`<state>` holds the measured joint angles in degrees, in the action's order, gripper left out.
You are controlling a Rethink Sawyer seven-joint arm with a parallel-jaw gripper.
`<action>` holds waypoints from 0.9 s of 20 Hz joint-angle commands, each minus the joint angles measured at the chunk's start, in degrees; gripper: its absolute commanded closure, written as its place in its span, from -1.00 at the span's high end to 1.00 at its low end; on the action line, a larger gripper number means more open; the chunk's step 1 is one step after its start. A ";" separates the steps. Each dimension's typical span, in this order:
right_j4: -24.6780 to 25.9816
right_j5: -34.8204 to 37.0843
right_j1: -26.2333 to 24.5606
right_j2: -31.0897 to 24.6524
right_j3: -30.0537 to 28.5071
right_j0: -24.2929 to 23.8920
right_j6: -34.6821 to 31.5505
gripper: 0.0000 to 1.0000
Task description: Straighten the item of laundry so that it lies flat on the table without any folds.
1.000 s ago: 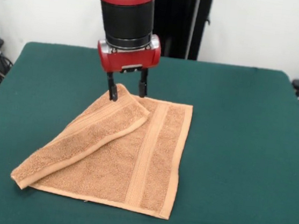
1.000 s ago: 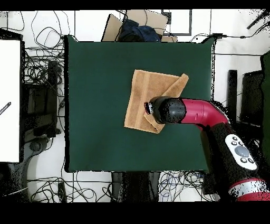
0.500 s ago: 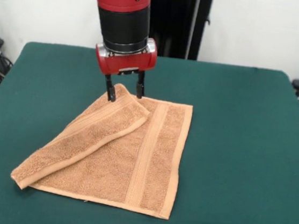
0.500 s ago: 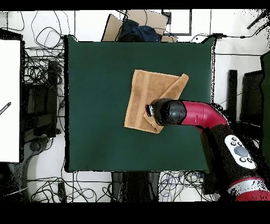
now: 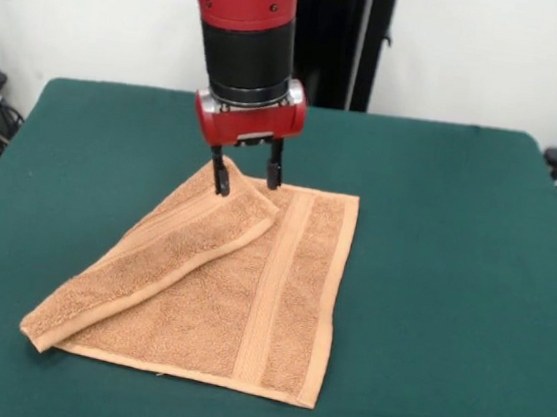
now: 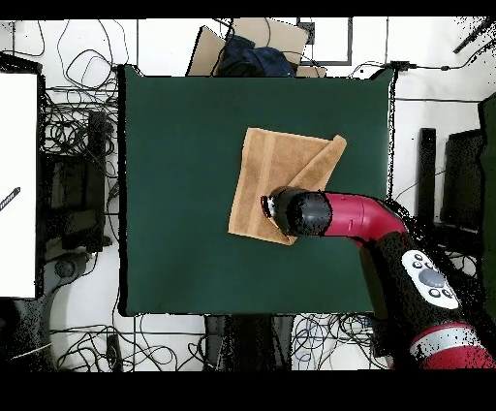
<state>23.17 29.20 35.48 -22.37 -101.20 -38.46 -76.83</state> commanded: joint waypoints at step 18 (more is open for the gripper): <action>1.04 -9.54 -4.67 6.32 -7.50 3.96 -9.65 1.00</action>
<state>23.13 24.28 34.16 -17.63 -106.09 -36.05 -76.83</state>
